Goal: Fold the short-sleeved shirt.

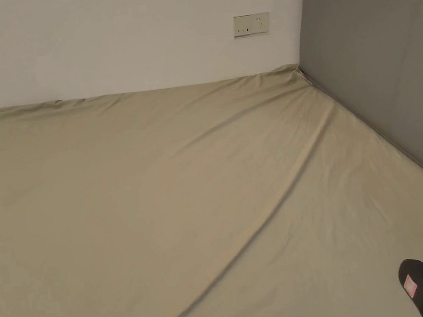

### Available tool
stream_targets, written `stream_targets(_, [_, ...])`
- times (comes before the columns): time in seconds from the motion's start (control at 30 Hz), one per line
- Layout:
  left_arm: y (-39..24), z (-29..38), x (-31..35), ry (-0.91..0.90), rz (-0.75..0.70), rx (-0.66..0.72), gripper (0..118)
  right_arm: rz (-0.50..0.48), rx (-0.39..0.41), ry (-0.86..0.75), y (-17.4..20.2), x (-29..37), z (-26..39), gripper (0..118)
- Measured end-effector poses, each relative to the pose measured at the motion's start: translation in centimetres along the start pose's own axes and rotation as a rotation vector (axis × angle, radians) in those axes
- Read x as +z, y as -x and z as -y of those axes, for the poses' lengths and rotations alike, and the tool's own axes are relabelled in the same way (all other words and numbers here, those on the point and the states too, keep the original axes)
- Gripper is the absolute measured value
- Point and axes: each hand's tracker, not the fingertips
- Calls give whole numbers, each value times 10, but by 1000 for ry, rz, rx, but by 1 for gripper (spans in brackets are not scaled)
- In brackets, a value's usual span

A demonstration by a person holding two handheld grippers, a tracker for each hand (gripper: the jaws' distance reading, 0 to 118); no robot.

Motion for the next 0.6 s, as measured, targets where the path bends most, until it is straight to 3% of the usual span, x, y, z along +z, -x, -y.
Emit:
stream_targets(0.17, [64,-15,86,-268,-75,129,0,-152,52,132,33,-33,1,1])
stream_targets(0.37, [118,7,166,-390,-299,252,0,-336,41,528,81,-101,54,1])
stream_targets(0.47, [135,29,179,-361,-333,336,0,-360,66,732,100,-130,92,1])
stream_targets(0.53, [136,38,180,-330,-327,364,0,-301,106,856,108,-147,116,1])
stream_targets(0.6, [146,50,176,-294,-292,412,0,-253,134,876,108,-160,134,1])
